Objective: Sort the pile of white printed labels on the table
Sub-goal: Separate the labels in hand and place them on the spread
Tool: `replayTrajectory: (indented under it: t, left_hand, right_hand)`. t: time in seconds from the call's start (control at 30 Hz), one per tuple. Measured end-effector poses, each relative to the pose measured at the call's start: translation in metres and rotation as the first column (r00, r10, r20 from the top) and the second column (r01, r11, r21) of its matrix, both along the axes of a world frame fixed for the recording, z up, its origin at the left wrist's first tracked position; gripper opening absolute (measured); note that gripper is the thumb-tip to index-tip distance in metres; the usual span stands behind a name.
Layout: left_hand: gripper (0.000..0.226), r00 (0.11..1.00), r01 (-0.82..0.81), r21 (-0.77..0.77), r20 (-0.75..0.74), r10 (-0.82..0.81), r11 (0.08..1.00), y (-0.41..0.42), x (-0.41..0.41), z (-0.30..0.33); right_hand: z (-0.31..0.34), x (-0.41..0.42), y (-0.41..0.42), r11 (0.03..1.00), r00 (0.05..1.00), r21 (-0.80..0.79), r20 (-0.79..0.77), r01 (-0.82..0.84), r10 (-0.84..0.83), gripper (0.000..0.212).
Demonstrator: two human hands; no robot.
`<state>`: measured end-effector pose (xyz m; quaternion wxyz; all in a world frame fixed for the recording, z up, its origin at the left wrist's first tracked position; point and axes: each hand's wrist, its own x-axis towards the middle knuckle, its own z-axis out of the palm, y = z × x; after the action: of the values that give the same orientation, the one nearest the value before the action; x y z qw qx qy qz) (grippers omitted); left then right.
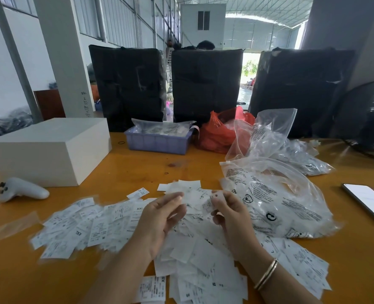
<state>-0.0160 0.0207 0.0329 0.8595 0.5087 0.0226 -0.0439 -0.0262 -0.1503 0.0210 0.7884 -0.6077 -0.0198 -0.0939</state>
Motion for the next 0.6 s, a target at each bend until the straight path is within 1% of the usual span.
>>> replayTrajectory:
  t: [0.1,0.17,0.2,0.27,0.37,0.4,0.5,0.6]
  left_hand:
    - [0.022,0.999,0.007,0.076,0.033,-0.01,0.997,-0.002,-0.0012,-0.002]
    - [0.021,0.997,0.01,0.164,0.075,-0.023,0.986,-0.0027,-0.0029,-0.0022]
    - [0.021,0.995,0.017,0.201,0.095,-0.037,0.98,-0.0031,-0.0041,-0.002]
    - [0.02,0.99,0.036,0.257,0.123,-0.07,0.966,-0.0034,-0.0057,-0.0017]
    - [0.015,0.984,0.051,0.352,0.144,-0.108,0.935,-0.0035,-0.006,-0.0025]
    - [0.014,0.983,0.052,0.373,0.146,-0.114,0.926,-0.0036,-0.0059,-0.0025]
    - [0.014,0.978,0.058,0.422,0.156,-0.135,0.905,-0.0035,-0.0059,-0.0017]
    - [0.018,0.969,0.053,0.487,0.184,-0.162,0.872,0.0007,-0.0048,0.001]
  right_hand:
    - [0.0013,0.0025,0.0011,0.983,0.996,0.173,-0.042,-0.066,0.074,0.009]
    - [0.0015,0.0046,-0.0008,0.967,0.994,0.246,-0.063,-0.068,0.086,0.015]
    - [0.0018,0.0049,-0.0018,0.96,0.994,0.273,-0.073,-0.06,0.083,0.015]
    - [0.0021,0.0048,-0.0029,0.95,0.994,0.309,-0.081,-0.049,0.078,0.008]
    - [0.0025,0.0048,-0.0042,0.944,0.994,0.325,-0.075,-0.052,0.08,0.003]
    - [0.0015,0.0059,-0.0049,0.938,0.993,0.341,-0.069,-0.066,0.095,0.008]
    - [-0.0011,0.0087,-0.0067,0.925,0.989,0.365,-0.06,-0.103,0.134,0.035]
    - [-0.0006,0.0079,-0.0065,0.951,0.994,0.292,-0.016,-0.101,0.11,0.047]
